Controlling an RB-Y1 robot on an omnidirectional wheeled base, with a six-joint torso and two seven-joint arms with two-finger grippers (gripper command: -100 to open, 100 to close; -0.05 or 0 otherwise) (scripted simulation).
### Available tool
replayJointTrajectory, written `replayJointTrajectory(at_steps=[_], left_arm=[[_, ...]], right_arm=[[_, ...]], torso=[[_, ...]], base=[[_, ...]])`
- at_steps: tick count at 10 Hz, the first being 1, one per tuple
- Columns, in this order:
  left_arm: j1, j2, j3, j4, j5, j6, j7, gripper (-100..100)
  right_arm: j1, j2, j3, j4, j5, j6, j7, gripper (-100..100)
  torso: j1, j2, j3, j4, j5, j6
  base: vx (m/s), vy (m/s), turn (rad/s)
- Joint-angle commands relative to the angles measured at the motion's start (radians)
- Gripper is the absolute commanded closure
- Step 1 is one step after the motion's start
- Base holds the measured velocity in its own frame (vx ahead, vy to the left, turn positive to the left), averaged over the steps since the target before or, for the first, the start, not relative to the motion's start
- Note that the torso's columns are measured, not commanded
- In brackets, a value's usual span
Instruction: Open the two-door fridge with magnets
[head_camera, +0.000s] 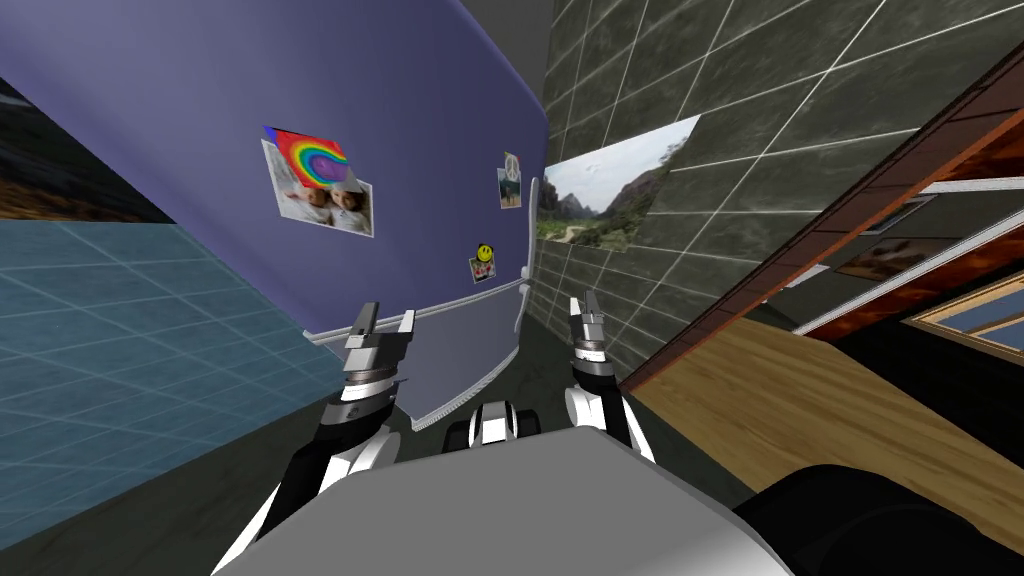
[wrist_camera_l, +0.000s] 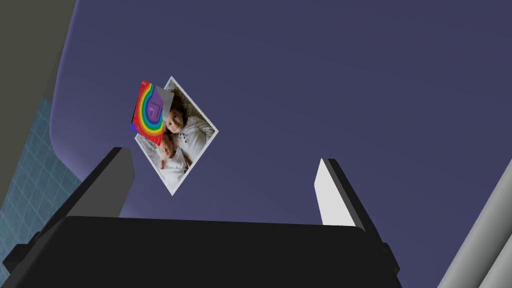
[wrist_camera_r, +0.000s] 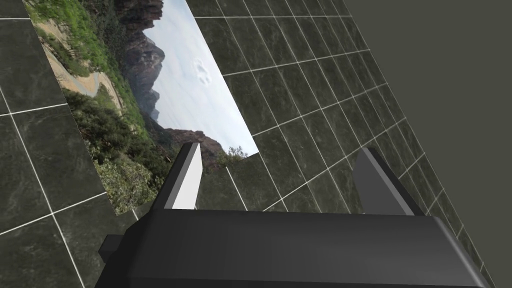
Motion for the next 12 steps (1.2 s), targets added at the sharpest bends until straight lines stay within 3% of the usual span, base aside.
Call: replayJointTrajectory(at_steps=[1,12], left_arm=[[0.013,0.01,-0.038,0.022,0.006,0.004,0.007,-100],[0.041,0.005,-0.162,0.097,0.038,0.035,0.039,-100]], right_arm=[[0.0,0.0,0.0,0.0,0.0,0.0,0.0,0],[0.0,0.0,0.0,0.0,0.0,0.0,0.0,0]], torso=[[-0.001,0.0,0.001,0.0,0.0,0.0],[0.0,0.001,0.001,0.001,0.0,0.0]], base=[[0.148,-0.169,0.136],[0.138,-0.171,0.121]])
